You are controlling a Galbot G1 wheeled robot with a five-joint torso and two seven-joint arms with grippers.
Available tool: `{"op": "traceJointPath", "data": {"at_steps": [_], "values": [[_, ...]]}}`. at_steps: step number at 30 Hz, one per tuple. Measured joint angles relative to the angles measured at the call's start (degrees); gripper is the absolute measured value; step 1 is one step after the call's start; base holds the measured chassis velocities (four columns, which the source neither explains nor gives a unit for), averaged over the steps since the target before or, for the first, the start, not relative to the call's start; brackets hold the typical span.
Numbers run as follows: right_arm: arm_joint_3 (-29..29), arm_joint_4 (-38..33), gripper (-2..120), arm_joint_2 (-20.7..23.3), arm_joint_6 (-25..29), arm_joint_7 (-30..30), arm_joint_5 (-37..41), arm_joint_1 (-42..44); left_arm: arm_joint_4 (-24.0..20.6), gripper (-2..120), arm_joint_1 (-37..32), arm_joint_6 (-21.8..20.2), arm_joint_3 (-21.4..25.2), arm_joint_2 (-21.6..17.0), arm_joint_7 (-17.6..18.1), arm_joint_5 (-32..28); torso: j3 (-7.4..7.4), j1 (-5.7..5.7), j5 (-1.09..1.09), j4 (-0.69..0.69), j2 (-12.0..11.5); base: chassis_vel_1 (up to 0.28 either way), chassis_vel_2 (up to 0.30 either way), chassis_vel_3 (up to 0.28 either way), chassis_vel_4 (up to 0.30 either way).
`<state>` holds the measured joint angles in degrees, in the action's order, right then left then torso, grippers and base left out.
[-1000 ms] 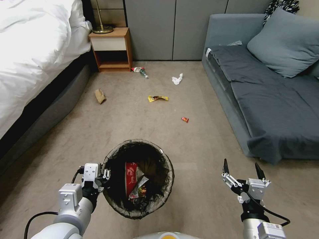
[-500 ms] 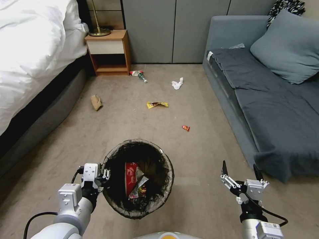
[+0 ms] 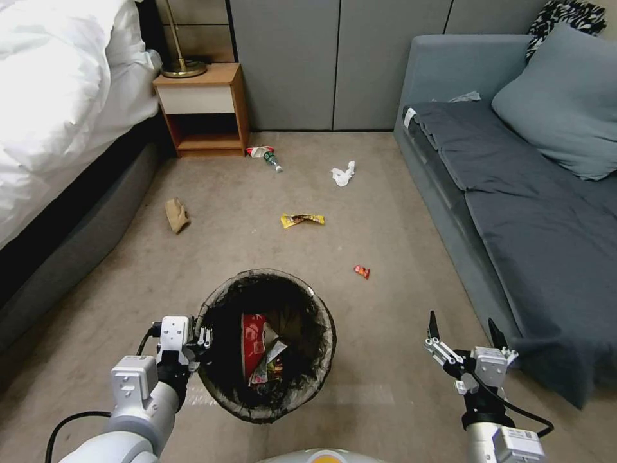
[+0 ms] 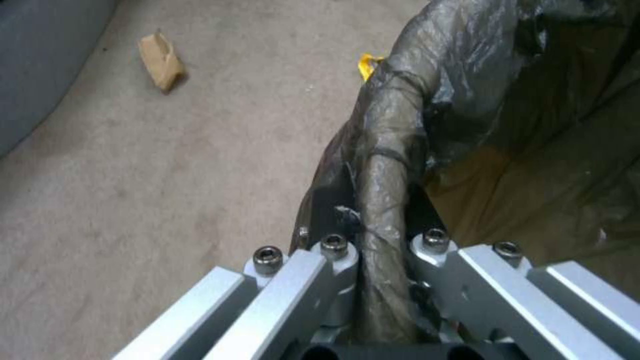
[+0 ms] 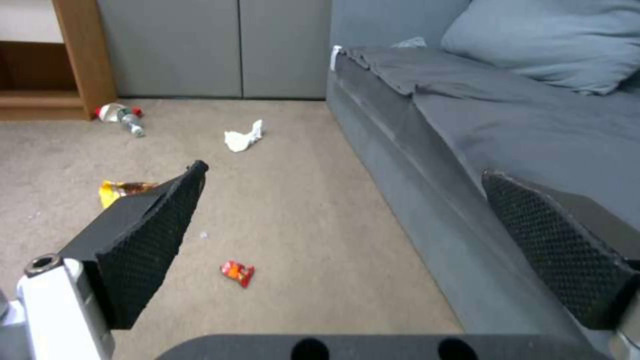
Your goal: Pick up the trash bin, then pick up the garbage from the floor and place it into the trash bin.
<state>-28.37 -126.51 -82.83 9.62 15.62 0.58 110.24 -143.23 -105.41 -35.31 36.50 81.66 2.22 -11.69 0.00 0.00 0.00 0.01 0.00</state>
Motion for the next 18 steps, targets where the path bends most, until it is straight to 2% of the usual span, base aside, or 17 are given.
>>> {"op": "traceJointPath", "data": {"at_steps": [18], "values": [[0.48,0.27,100,-0.13,0.09,0.0,-0.17,-0.3,0.0,2,0.36,-0.06,0.1,0.34,0.02,0.0,0.0,0.0,0.0,-0.01,0.0,-0.156,0.164,0.163,-0.159]]}}
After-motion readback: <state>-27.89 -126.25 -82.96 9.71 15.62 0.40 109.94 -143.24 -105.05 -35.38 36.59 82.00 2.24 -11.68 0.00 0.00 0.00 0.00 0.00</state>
